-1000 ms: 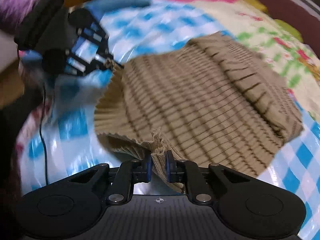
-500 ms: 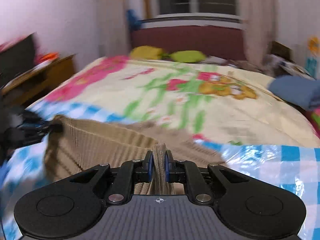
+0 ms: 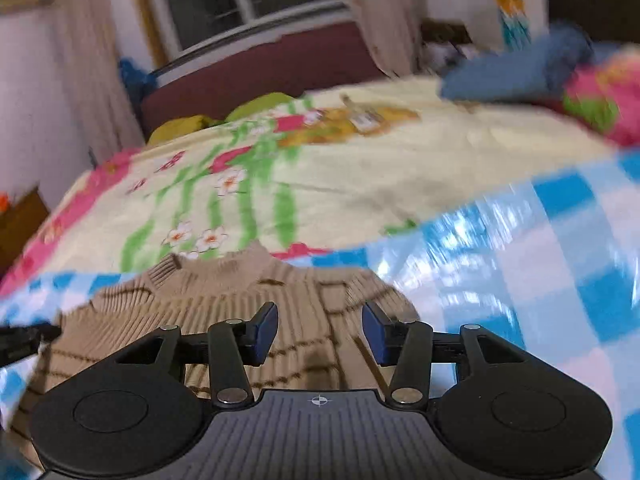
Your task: Fold small clothes
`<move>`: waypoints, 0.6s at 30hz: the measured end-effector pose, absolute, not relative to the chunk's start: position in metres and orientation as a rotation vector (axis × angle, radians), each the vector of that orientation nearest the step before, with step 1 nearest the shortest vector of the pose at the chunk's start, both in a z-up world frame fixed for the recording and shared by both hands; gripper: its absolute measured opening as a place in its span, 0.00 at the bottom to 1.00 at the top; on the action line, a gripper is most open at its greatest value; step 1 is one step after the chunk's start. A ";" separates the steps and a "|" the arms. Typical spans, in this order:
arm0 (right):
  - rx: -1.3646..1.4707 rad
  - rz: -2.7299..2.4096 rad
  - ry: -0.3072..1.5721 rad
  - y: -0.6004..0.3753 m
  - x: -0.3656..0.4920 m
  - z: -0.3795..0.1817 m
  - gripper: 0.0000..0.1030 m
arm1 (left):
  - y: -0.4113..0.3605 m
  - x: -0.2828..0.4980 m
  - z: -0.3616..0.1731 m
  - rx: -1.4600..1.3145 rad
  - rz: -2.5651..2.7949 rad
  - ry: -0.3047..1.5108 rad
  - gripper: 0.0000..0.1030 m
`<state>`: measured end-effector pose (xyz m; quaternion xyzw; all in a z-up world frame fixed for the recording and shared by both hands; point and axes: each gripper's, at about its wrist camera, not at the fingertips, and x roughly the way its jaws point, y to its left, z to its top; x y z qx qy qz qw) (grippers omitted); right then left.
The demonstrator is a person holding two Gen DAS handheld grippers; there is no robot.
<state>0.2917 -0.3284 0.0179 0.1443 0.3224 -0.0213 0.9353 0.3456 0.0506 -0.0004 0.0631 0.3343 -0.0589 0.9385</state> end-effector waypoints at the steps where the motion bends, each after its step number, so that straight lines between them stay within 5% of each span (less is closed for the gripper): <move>1: 0.318 -0.037 0.672 -0.332 0.291 0.014 0.47 | 0.052 0.345 0.001 0.106 -0.121 0.680 0.24; 15: 0.175 -0.050 0.810 -0.301 0.345 -0.013 0.47 | 0.036 0.326 0.002 0.102 -0.198 0.749 0.32; 17: 0.138 -0.037 0.829 -0.297 0.350 -0.015 0.36 | 0.036 0.325 0.002 0.107 -0.194 0.750 0.34; 18: 0.126 -0.048 0.841 -0.298 0.352 -0.015 0.20 | 0.037 0.325 0.002 0.108 -0.191 0.751 0.35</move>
